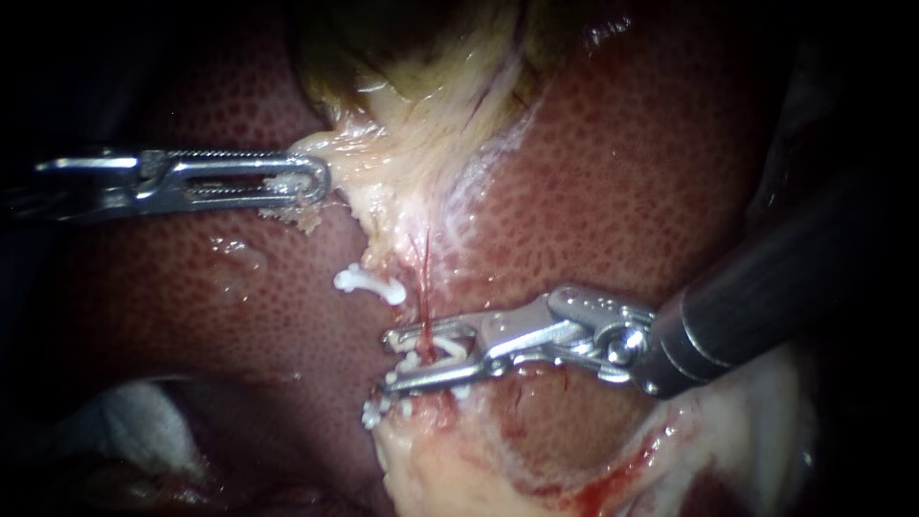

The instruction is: Clipping second clip right tube

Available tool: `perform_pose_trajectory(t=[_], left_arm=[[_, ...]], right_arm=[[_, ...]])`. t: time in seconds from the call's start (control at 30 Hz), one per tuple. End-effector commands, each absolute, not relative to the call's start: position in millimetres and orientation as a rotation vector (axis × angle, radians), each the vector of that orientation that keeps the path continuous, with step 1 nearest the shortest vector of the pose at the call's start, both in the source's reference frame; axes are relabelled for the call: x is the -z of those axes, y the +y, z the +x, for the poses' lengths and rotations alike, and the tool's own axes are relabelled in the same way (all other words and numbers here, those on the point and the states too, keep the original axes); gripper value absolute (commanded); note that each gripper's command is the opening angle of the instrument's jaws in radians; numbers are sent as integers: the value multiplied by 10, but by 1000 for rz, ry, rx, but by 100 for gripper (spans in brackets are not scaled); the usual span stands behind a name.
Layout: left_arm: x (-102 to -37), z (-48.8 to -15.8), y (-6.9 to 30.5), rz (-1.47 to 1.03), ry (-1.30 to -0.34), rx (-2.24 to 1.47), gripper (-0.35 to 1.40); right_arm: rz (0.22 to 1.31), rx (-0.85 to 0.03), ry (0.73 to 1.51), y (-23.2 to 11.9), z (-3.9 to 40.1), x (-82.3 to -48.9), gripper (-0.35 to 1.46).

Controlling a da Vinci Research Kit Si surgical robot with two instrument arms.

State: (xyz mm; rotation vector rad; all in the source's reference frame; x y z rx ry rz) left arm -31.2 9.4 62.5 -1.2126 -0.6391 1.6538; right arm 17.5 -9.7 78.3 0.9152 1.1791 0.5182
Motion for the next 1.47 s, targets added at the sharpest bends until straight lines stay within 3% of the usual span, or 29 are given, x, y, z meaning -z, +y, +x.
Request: perform_pose_trajectory(t=[0.03,0.47,0.57,0.67,0.97,1.47], left_arm=[[-624,-312,94,-1213,-639,-1653,-35],[-625,-312,94,-1213,-639,-1653,-35],[-625,-312,94,-1213,-639,-1653,-35],[-625,-312,94,-1213,-639,-1653,-35],[-624,-312,94,-1213,-639,-1653,-35],[-624,-312,94,-1210,-640,-1656,-35]], right_arm=[[922,-519,1175,-99,175,-785,28],[929,-521,1171,-106,179,-791,23],[933,-525,1168,-106,179,-791,2],[981,-556,1146,-106,177,-790,-35],[996,-564,1089,-109,173,-788,-35],[999,-561,1089,-109,173,-788,-35]])
